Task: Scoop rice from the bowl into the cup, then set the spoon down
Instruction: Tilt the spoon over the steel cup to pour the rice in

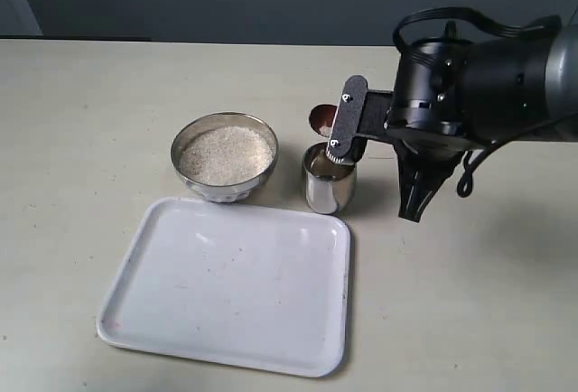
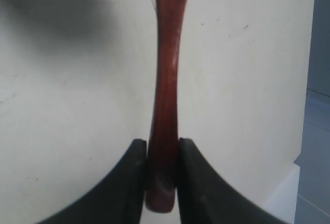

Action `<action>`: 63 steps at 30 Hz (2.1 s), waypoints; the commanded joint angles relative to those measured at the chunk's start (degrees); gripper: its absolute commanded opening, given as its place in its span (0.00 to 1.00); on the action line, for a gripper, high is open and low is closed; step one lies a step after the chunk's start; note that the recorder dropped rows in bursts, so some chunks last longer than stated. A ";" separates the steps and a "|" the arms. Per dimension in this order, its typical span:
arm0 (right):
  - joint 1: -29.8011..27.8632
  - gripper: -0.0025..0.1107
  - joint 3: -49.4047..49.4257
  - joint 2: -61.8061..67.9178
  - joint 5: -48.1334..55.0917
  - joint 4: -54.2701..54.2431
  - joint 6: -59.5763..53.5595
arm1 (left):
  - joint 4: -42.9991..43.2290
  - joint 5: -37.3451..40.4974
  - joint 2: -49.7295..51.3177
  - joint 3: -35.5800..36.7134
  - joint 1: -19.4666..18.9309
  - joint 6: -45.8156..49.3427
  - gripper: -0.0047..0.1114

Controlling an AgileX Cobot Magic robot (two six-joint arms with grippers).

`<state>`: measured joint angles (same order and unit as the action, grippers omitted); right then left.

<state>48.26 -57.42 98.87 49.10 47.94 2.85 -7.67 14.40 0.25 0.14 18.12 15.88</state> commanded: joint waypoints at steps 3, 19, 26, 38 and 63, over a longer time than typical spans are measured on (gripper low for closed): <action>-0.26 0.01 3.56 -2.27 -1.79 1.34 2.11 | -0.37 -0.72 -0.25 -0.14 0.26 -0.30 0.04; -0.13 0.01 6.93 -3.50 -4.89 4.59 7.60 | -0.37 -0.72 -0.25 -0.14 0.26 -0.30 0.04; 3.16 0.01 7.18 -3.50 -4.24 9.71 12.17 | -0.37 -0.72 -0.25 -0.14 0.26 -0.30 0.04; 3.16 0.01 10.37 -3.28 -4.58 15.58 16.91 | -0.37 -0.72 -0.25 -0.14 0.26 -0.30 0.04; 3.16 0.01 13.37 -3.27 -4.49 29.68 24.32 | -0.37 -0.72 -0.25 -0.14 0.26 -0.30 0.04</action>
<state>51.41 -44.28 96.08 44.21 76.20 26.79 -7.67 14.40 0.25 0.14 18.12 15.88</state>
